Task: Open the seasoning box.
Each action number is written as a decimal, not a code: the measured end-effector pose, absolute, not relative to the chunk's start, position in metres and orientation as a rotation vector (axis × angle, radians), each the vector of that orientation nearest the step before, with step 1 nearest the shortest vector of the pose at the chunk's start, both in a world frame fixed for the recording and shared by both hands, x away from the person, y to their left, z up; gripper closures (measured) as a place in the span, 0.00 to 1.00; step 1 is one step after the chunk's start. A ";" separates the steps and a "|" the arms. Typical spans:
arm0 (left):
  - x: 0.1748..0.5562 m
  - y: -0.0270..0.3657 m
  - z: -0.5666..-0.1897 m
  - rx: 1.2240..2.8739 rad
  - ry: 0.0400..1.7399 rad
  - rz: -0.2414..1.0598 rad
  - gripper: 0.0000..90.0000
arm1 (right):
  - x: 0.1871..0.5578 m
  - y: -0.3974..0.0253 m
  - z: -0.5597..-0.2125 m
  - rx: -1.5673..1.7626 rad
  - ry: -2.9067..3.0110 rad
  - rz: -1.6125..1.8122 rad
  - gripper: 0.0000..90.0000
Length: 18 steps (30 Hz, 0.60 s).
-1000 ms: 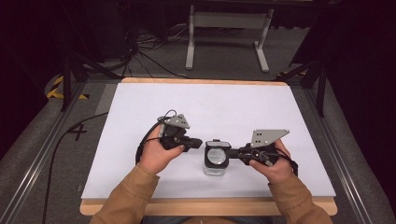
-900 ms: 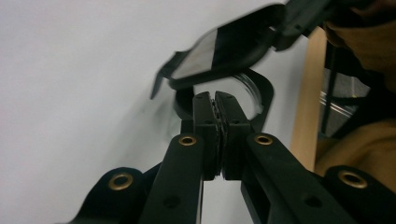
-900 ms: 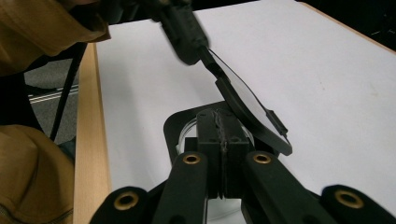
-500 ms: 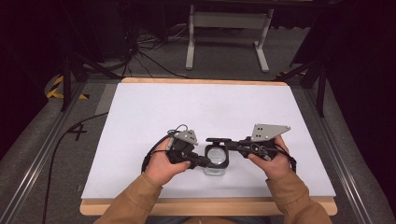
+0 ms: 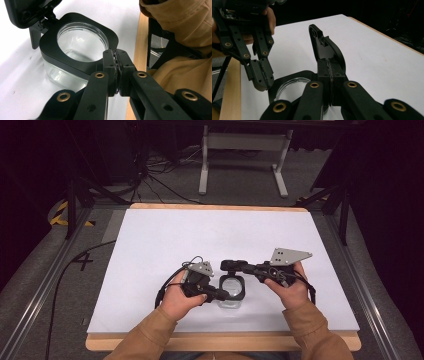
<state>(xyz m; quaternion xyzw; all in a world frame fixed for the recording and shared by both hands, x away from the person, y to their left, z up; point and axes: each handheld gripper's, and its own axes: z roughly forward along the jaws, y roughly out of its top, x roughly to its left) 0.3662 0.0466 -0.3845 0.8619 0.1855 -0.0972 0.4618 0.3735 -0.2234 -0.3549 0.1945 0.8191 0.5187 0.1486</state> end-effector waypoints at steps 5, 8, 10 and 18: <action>0.367 0.045 -0.386 2.115 0.464 -0.246 0.98 | 0.376 -0.224 -0.357 0.588 2.330 1.511 1.00; 0.368 0.046 -0.386 2.117 0.473 -0.256 0.99 | 0.377 -0.224 -0.358 0.602 2.316 1.519 1.00; 0.368 0.045 -0.386 2.128 0.478 -0.277 0.99 | 0.378 -0.223 -0.359 0.614 2.308 1.529 1.00; 0.367 0.042 -0.387 2.161 0.474 -0.296 0.99 | 0.382 -0.223 -0.362 0.660 2.270 1.517 1.00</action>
